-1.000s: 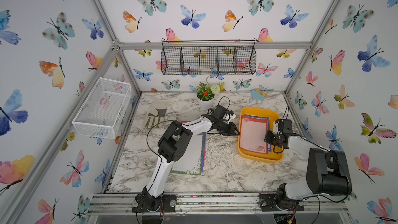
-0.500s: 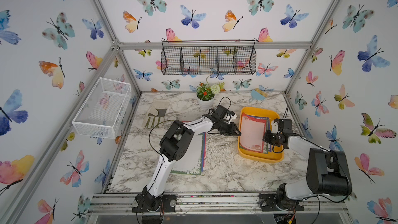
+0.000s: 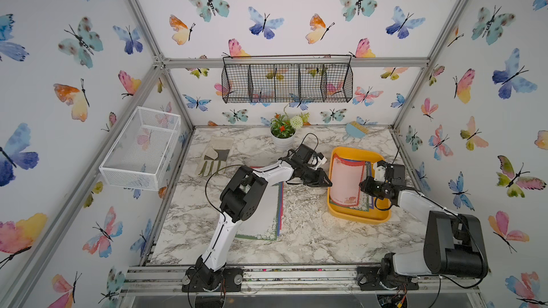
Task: Take out the stationery paper from the storage box
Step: Pick up the stationery paper from the storage box.
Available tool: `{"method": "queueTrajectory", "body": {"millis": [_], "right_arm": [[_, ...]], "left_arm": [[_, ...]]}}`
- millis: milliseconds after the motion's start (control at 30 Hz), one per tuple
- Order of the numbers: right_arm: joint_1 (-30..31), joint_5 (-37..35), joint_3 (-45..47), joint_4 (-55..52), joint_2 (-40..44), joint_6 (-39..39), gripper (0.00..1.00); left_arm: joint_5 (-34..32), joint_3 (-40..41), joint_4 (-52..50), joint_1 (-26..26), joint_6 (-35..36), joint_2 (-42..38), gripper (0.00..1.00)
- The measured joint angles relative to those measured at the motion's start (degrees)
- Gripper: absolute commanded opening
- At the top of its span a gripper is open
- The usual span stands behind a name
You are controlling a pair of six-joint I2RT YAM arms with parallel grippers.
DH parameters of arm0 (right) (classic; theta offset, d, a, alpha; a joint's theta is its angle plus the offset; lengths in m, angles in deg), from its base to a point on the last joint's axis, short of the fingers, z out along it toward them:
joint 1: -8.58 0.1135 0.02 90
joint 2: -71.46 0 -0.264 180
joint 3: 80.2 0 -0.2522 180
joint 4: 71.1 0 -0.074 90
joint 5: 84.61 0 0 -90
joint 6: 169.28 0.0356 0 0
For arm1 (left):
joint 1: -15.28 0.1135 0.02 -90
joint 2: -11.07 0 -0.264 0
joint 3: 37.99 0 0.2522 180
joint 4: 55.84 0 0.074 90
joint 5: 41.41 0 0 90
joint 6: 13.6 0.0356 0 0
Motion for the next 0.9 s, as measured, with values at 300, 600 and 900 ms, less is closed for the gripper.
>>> {"method": "queueTrajectory", "body": {"millis": [300,600,900], "right_arm": [[-0.72,6.47,1.09,3.65,-0.68,2.73,0.21],[-0.74,8.72,1.09,5.22,-5.35,3.93,0.24],[-1.14,8.90,1.09,6.16,-7.87,4.63,0.26]], "left_arm": [[0.00,0.00,0.00,-0.42,0.00,0.02,0.27],[-0.04,0.00,0.00,-0.81,-0.17,0.11,0.23],[-0.02,0.00,0.15,-0.81,-0.72,0.11,0.21]]}}
